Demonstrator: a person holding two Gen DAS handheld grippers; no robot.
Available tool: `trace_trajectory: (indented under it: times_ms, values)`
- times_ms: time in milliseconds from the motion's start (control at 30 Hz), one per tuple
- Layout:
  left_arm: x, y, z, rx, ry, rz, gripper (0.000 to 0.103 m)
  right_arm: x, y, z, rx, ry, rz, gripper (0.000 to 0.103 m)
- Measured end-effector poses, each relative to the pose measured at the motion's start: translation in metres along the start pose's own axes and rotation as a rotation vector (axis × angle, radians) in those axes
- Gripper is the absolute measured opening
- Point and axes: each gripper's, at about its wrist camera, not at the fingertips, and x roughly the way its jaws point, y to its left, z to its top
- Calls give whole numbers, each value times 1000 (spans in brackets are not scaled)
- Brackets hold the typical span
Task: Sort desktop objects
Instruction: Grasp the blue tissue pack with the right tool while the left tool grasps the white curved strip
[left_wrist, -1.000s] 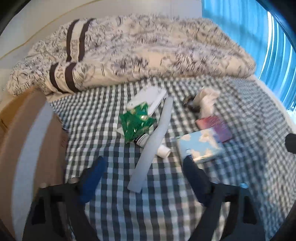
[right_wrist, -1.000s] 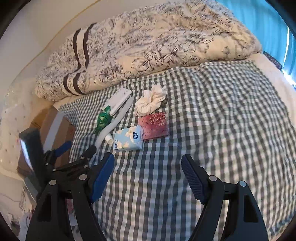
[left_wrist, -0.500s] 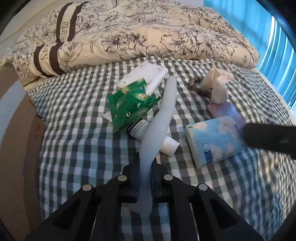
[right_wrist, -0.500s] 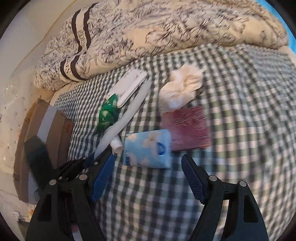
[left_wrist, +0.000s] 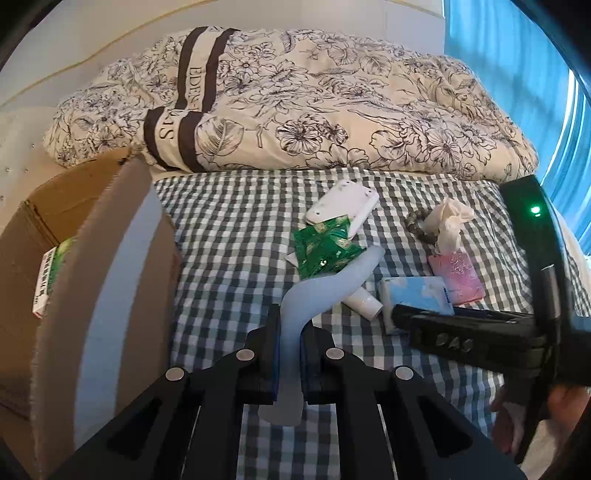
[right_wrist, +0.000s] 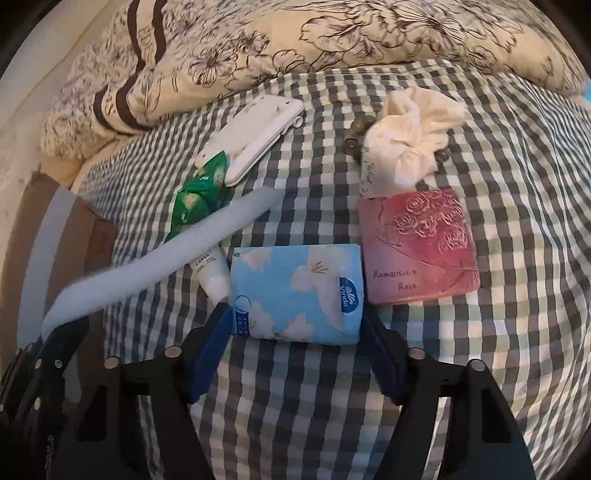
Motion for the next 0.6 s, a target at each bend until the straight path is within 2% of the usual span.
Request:
trace_trajectory:
  times_ms: [200,367,600]
  values:
    - [-21,2,-1,-7,-22,-11,8,-40,-13,-18,26,-48,33,63]
    - [-56,-2,8,-2,-80,-26,8,-80,-20,-34,52,-88,79,63]
    - [-112,-11,14,21,-162,-44,8,-128,-8,-53,31,-149,71,63]
